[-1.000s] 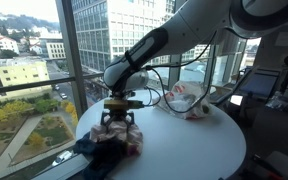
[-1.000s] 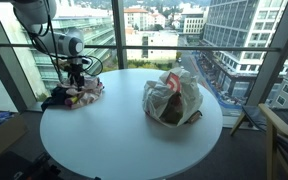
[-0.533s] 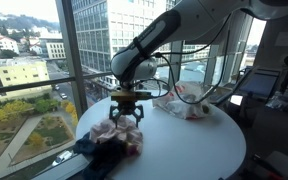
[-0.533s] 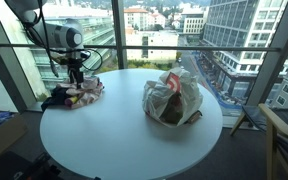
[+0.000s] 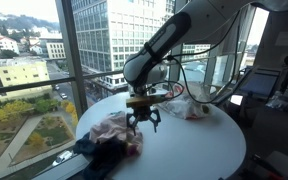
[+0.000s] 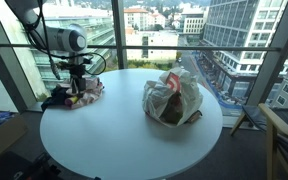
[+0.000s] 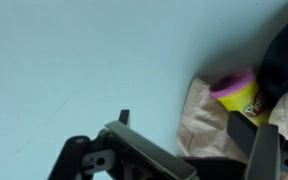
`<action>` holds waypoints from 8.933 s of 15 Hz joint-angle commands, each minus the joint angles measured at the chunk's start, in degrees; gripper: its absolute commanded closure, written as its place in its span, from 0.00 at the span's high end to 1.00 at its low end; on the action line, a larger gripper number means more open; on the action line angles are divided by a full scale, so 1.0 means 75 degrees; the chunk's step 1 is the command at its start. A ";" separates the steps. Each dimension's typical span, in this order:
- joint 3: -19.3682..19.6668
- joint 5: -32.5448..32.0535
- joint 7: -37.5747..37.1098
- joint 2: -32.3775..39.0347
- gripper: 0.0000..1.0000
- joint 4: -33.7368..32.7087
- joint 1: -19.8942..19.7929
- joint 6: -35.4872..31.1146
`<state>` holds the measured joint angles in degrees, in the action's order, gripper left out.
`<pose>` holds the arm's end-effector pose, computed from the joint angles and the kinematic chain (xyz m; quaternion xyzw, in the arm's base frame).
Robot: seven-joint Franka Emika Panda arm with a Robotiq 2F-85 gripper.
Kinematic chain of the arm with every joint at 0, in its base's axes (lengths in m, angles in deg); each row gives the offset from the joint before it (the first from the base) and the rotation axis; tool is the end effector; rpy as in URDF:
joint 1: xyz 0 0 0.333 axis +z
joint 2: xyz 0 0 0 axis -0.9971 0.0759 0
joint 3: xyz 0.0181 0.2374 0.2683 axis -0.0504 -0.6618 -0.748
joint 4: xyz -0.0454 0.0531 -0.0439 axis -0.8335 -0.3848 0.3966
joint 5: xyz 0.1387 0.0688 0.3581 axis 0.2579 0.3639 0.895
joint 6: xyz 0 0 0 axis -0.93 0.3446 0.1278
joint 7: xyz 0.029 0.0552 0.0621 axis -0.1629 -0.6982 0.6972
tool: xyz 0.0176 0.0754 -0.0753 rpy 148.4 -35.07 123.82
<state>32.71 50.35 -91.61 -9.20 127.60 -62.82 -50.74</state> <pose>0.5678 0.2868 0.2400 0.9731 -0.1789 -0.1390 0.0412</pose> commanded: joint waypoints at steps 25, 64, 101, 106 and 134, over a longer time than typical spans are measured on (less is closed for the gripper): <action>-0.0361 -0.1227 0.0947 0.1022 1.00 -0.0550 0.0718 -0.1089; 0.0282 -0.0554 0.2682 0.1594 0.27 -0.2652 -0.1590 0.6440; 0.0721 0.0370 0.2054 0.2791 1.00 -0.5014 -0.1344 0.7749; 0.0502 0.0236 0.1556 0.1737 1.00 -0.4619 -0.0590 0.6017; 0.0196 -0.0882 0.0282 0.0243 0.20 0.0050 0.1079 -0.3025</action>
<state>33.27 45.48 -87.25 -4.05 124.27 -55.43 -72.52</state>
